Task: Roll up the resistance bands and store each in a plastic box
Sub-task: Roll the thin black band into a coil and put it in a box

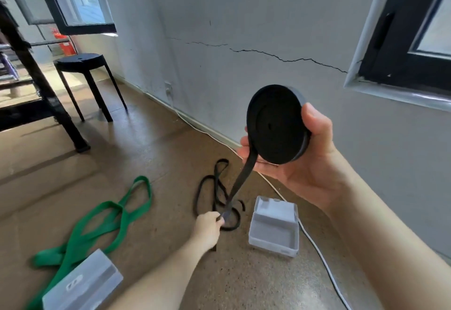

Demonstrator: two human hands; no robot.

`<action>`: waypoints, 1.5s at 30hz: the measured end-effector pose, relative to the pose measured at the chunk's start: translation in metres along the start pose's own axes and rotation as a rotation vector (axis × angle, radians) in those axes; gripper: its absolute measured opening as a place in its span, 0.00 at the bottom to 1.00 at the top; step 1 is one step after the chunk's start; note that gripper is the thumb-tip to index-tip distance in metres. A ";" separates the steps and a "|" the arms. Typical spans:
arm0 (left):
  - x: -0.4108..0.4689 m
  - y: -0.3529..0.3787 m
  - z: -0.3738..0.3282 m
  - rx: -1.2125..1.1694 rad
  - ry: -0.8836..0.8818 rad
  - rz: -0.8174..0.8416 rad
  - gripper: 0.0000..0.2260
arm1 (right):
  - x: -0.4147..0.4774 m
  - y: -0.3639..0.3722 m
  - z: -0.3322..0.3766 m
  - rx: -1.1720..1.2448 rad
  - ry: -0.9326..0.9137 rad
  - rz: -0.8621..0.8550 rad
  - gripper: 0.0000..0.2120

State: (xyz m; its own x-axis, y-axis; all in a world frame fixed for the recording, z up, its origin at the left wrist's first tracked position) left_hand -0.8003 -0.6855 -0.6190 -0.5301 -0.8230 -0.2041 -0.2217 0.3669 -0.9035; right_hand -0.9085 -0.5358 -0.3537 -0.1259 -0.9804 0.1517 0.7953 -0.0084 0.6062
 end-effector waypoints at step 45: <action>-0.141 -0.267 0.024 -0.035 0.350 -0.269 0.30 | 0.052 0.057 -0.074 -0.379 0.299 0.094 0.45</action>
State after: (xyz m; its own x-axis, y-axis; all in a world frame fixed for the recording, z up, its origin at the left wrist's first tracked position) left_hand -0.6464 -0.6777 -0.3582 -0.6936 -0.6969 0.1824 -0.4146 0.1791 -0.8922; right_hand -0.8263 -0.6014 -0.3689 0.0880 -0.9935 -0.0724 0.9620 0.0659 0.2651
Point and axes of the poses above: each hand's wrist, its own x-axis towards the middle knuckle, its own y-axis out of the palm, z = x × y, the point moved 4 cm from there along x, towards the middle knuckle, and after that the axes turned 15 degrees about x, right-handed, at the moved point
